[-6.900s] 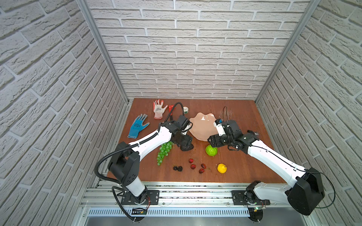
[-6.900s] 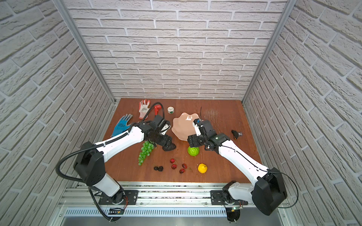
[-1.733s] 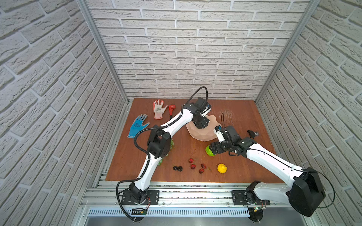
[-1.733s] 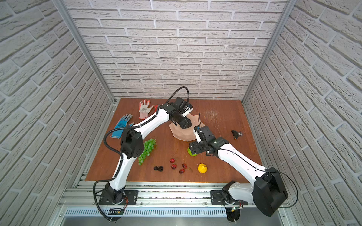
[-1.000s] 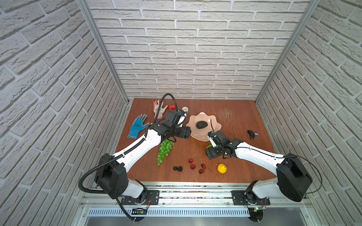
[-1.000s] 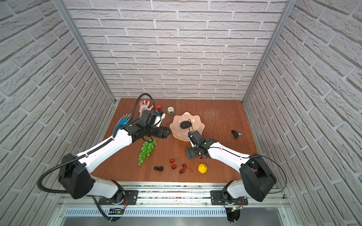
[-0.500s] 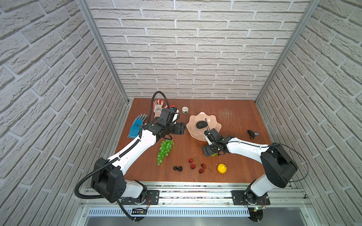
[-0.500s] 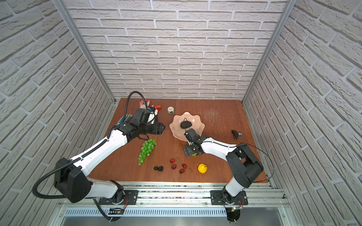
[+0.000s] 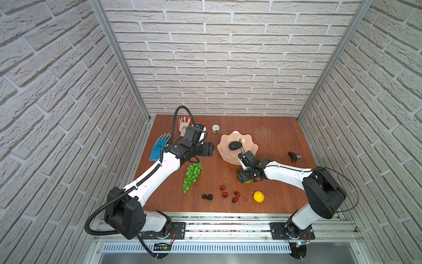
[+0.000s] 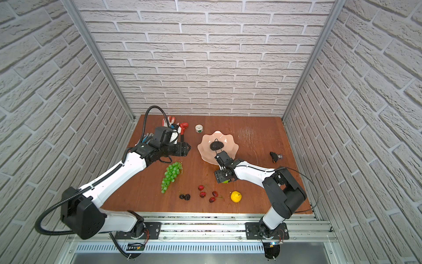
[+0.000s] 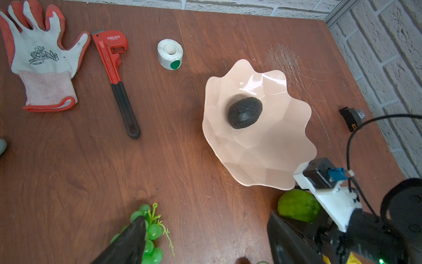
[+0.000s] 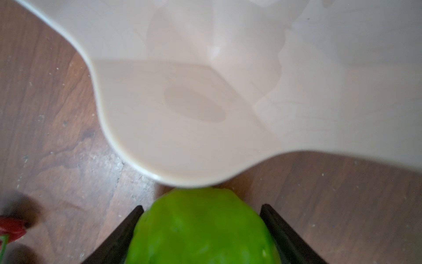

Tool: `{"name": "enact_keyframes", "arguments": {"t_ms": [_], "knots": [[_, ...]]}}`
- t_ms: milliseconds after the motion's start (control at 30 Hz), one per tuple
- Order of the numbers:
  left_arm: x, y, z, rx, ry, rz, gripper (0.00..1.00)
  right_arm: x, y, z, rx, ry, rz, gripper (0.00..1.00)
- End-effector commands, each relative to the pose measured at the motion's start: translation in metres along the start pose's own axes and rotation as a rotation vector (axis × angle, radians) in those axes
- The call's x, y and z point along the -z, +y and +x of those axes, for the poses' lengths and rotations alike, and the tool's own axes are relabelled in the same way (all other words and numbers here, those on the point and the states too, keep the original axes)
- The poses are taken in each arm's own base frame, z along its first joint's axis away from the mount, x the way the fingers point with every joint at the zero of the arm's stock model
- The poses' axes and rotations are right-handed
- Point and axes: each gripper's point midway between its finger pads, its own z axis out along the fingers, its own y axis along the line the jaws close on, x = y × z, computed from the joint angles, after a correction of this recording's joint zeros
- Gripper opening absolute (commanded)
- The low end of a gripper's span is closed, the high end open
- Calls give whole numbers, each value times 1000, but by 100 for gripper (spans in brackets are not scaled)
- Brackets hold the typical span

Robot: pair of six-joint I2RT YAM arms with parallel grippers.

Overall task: Place and organize the fake fruits in the fruit bowl
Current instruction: 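Grasp the green fruit with the right gripper while the left gripper withdraws, then lift the green fruit into the bowl beside the avocado with the right gripper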

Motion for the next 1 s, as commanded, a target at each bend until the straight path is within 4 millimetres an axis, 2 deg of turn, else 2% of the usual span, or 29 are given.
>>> {"name": "enact_keyframes", "arguments": {"t_ms": [0, 133, 300, 433, 567, 700, 833, 967], "knots": [[6, 5, -3, -8, -30, -14, 83, 12, 2, 2, -11, -15, -26, 59], [6, 9, -3, -12, -38, -30, 83, 27, 2, 12, -4, 3, -45, 55], [11, 17, -8, -2, -78, -48, 83, 61, -1, 21, 3, 20, -59, 53], [17, 22, -10, 7, -100, -51, 83, 94, -1, 13, 11, -3, -70, 54], [21, 27, -8, 16, -98, -51, 83, 123, 3, -21, 27, -76, -80, 54], [26, 28, -4, 22, -97, -46, 83, 133, 6, -68, 55, -125, -90, 54], [32, 29, -1, 31, -103, -44, 83, 120, -6, -119, 24, -163, -86, 54], [38, 32, 3, 35, -112, -56, 83, 95, -22, -151, 16, -159, -32, 53]]}}
